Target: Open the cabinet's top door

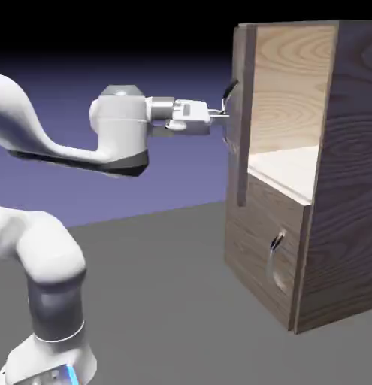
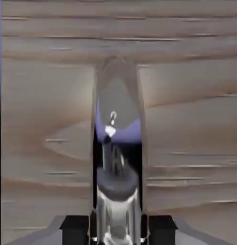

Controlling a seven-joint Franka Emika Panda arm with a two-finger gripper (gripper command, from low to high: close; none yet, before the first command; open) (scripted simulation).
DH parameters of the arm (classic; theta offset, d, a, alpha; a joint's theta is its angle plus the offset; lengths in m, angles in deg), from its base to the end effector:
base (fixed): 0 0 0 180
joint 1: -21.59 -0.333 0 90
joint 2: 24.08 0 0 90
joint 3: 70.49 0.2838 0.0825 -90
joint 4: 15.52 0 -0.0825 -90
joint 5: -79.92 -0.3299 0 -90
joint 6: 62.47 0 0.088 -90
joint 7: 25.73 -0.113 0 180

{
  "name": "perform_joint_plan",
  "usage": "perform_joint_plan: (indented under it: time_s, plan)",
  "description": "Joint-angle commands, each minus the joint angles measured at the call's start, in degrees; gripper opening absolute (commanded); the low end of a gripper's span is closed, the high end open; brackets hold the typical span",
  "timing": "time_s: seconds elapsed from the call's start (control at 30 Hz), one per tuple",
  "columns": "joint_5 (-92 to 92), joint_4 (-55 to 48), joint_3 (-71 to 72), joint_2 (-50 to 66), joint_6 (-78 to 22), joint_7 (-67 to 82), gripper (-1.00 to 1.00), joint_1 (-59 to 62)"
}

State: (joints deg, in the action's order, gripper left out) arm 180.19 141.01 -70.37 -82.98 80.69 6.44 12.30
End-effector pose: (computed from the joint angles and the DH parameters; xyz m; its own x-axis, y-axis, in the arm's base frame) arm 0.2752 0.0484 0.5687 0.3192 0.6306 -0.7074 0.3185 0.6316 0.7068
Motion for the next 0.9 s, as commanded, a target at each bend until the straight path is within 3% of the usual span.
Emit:
perform_joint_plan:
  time_s: [0.0, 0.4, 0.87]
  plan:
    - [-2.53, 0.55, 1.69, -0.84, -1.73, 0.97, -1.0, -0.01]
    - [-30.31, -1.53, 25.61, -2.65, -29.0, 6.71, -1.0, -1.14]
    - [-49.85, -23.34, 54.68, 9.83, -61.19, 5.22, -1.0, 14.29]
